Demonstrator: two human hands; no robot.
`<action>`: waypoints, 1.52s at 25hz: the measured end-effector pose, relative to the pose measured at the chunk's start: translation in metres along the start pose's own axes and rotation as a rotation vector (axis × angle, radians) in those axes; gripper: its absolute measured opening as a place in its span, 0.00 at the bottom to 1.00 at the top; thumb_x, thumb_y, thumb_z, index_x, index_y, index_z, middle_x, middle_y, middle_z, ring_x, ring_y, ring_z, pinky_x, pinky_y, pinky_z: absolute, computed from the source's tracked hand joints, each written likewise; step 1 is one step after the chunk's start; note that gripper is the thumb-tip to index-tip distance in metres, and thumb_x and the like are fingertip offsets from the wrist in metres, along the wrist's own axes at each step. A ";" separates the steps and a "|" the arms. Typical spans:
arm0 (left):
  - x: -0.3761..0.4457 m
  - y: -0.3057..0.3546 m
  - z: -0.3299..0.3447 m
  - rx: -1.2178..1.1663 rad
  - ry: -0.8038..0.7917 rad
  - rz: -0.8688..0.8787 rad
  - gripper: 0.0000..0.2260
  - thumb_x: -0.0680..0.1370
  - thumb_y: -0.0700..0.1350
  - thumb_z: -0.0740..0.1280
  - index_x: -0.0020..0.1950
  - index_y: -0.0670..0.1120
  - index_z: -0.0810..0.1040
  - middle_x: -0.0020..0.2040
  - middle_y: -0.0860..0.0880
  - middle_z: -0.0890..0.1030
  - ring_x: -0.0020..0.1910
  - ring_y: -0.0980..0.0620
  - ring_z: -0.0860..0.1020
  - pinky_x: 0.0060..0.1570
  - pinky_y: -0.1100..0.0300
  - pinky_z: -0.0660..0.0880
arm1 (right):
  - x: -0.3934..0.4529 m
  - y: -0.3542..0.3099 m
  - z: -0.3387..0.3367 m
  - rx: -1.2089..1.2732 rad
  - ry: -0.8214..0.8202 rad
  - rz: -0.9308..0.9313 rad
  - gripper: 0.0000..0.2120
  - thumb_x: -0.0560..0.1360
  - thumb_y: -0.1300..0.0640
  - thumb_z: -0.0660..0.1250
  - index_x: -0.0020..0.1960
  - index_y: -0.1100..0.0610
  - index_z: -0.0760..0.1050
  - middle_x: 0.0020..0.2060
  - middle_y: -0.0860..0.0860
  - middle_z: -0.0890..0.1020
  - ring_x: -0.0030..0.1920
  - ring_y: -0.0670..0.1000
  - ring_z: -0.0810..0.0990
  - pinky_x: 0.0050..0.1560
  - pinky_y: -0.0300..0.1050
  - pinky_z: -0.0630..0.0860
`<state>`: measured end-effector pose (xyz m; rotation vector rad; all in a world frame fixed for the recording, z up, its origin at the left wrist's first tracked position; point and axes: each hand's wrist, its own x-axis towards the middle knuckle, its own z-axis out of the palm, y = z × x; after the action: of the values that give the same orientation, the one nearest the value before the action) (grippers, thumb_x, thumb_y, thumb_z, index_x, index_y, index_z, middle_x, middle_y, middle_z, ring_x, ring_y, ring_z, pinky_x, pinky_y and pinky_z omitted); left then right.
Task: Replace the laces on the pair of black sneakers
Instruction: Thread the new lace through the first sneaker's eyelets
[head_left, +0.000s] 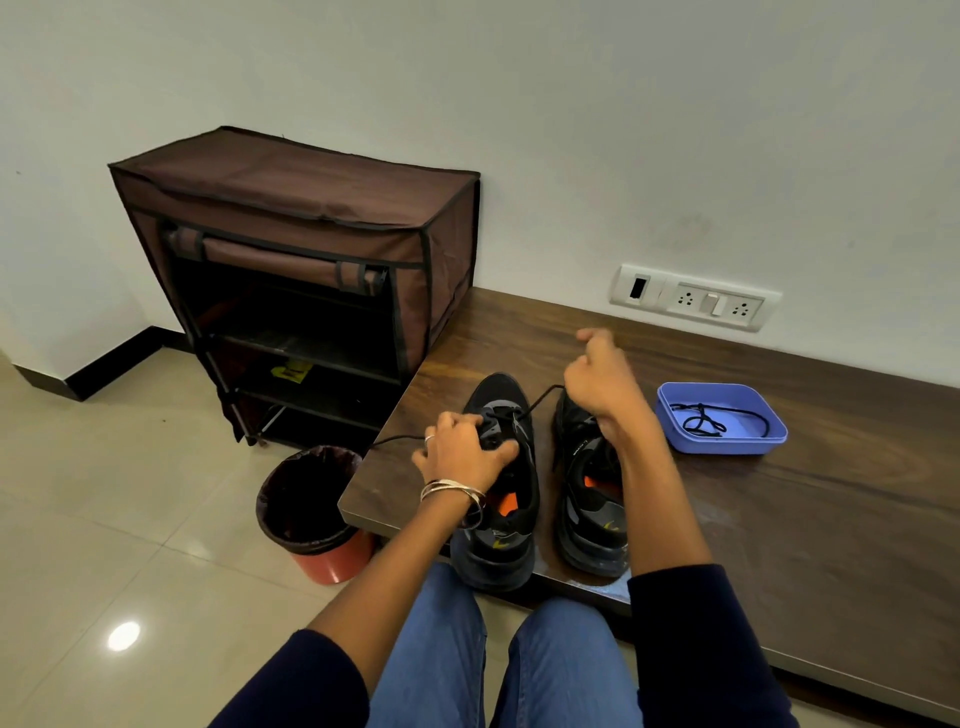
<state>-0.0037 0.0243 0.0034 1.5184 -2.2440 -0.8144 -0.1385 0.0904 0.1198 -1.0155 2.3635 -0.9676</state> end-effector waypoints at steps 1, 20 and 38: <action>-0.003 0.000 0.001 0.032 -0.035 0.021 0.30 0.69 0.62 0.69 0.68 0.51 0.72 0.65 0.50 0.69 0.66 0.45 0.66 0.63 0.44 0.63 | 0.002 -0.001 0.007 0.072 -0.075 -0.001 0.25 0.77 0.66 0.55 0.74 0.60 0.60 0.58 0.59 0.70 0.56 0.55 0.69 0.53 0.48 0.69; 0.003 -0.015 0.018 -0.072 0.095 0.123 0.18 0.81 0.50 0.58 0.69 0.47 0.73 0.61 0.45 0.74 0.60 0.44 0.71 0.59 0.53 0.68 | 0.014 0.040 0.099 -0.083 0.017 -0.155 0.10 0.77 0.66 0.65 0.54 0.62 0.83 0.50 0.58 0.85 0.55 0.56 0.82 0.58 0.46 0.76; 0.006 -0.020 0.021 -0.306 0.157 0.008 0.15 0.80 0.48 0.58 0.63 0.49 0.78 0.59 0.49 0.78 0.57 0.46 0.76 0.57 0.51 0.72 | 0.007 0.040 0.139 -0.324 0.147 -0.152 0.10 0.76 0.63 0.61 0.47 0.65 0.80 0.55 0.60 0.75 0.54 0.59 0.75 0.50 0.46 0.71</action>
<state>-0.0023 0.0193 -0.0256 1.3764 -1.9111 -0.9499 -0.0819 0.0440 -0.0049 -1.2994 2.6571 -0.7462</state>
